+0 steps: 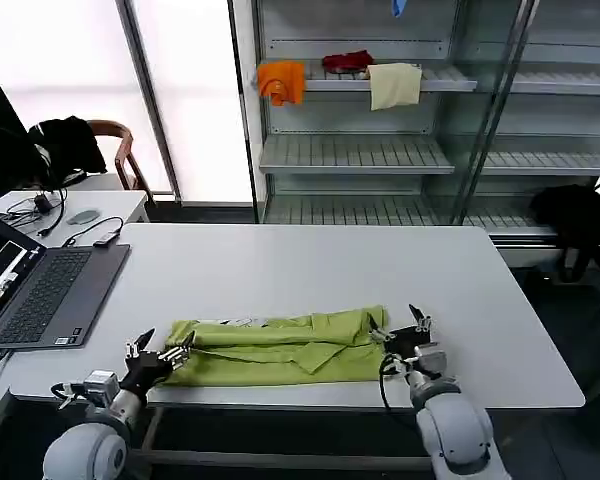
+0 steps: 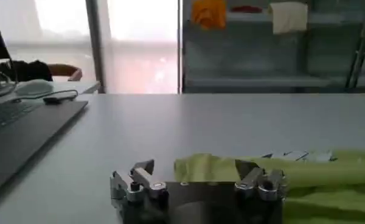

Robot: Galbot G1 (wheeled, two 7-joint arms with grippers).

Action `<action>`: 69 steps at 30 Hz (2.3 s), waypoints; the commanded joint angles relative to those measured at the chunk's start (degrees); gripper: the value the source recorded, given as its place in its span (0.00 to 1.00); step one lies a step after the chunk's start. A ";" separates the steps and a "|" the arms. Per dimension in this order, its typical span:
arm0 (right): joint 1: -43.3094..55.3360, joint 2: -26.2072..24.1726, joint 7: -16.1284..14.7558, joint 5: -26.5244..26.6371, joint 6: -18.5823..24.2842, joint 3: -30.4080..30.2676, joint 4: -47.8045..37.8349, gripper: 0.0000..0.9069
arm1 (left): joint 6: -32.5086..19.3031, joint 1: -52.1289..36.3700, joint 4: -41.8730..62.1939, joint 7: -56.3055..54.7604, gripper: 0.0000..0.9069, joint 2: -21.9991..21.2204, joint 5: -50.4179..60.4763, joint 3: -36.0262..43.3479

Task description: Fold and organize the clothes.

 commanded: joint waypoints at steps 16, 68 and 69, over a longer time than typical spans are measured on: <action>3.20 -6.19 -0.23 14.22 -0.71 4.37 -0.36 1.00 | -2.71 1.56 1.96 -3.69 0.00 -4.73 -0.38 1.56; 1.90 -7.07 -0.46 13.53 -1.36 5.94 -3.38 1.00 | -1.29 -5.01 -8.96 10.70 0.00 11.10 20.01 -7.71; 1.82 -6.88 -0.46 13.38 -1.30 5.88 -3.48 1.00 | -1.72 -4.45 -10.61 10.22 0.00 8.77 21.66 -4.73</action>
